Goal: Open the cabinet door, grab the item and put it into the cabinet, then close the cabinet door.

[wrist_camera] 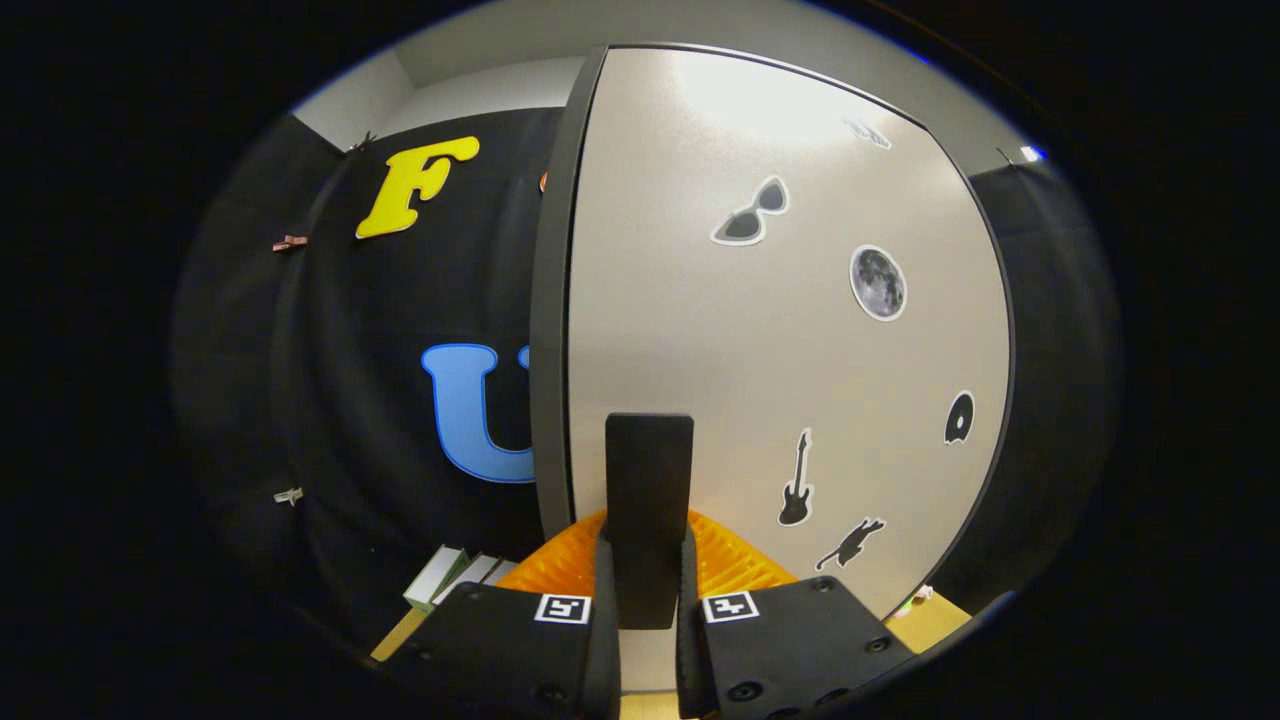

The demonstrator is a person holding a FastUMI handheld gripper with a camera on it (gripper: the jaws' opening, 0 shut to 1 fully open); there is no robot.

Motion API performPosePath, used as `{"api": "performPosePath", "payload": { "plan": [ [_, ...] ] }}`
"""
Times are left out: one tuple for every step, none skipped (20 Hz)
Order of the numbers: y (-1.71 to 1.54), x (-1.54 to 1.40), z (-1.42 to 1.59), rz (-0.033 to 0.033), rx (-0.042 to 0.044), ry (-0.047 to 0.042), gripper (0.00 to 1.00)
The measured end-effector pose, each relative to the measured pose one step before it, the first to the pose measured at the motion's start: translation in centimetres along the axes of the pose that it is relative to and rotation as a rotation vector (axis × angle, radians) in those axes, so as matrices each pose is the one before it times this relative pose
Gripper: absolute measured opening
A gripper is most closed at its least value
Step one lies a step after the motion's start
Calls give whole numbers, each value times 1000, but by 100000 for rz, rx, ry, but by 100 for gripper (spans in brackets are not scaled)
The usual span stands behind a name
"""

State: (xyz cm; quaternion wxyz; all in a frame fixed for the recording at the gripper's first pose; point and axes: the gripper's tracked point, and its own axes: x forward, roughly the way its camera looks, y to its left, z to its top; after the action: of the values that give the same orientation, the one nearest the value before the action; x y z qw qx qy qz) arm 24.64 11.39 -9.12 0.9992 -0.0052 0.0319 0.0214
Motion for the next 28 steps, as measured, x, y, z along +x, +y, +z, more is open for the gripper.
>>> {"api": "performPosePath", "payload": {
  "plan": [
    [-16,-35,185,695,-28,275,19],
    [44,-154,-177,830,1620,993,19],
    [-12,-181,-20,868,1251,795,20],
    [-17,-130,49,1052,-108,352,19],
    [-34,-192,45,904,-167,160,19],
    [66,-330,-78,926,568,426,19],
    [9,-335,15,907,1016,123,19],
    [-42,-433,16,921,716,84,19],
    [-42,-424,-30,903,131,273,19],
    [-87,-696,-14,1010,-73,313,19],
    [-114,-745,-23,1036,59,341,19],
    [-81,-860,2,1180,243,186,19],
    [-149,-584,8,1071,680,222,19],
    [-335,-429,-11,1007,499,83,19],
    [-209,-452,-11,724,237,194,19],
    [-47,-534,-51,726,217,315,19],
    [-100,-457,-39,569,238,218,19],
    [-109,-618,49,688,64,242,19],
    [-145,-656,-26,591,-77,246,19],
    [-147,-742,6,750,99,-106,19],
    [-235,-811,26,569,608,-239,19],
    [-245,-805,63,474,526,-425,19],
    [-320,-789,32,253,543,-215,19],
    [-356,-652,-48,303,195,110,19],
    [-199,-492,63,183,75,334,19],
    [-222,-385,-123,-58,379,739,19],
    [-239,-493,0,-157,334,660,19],
    [-315,-664,-72,-288,268,576,19]
  ]
}}
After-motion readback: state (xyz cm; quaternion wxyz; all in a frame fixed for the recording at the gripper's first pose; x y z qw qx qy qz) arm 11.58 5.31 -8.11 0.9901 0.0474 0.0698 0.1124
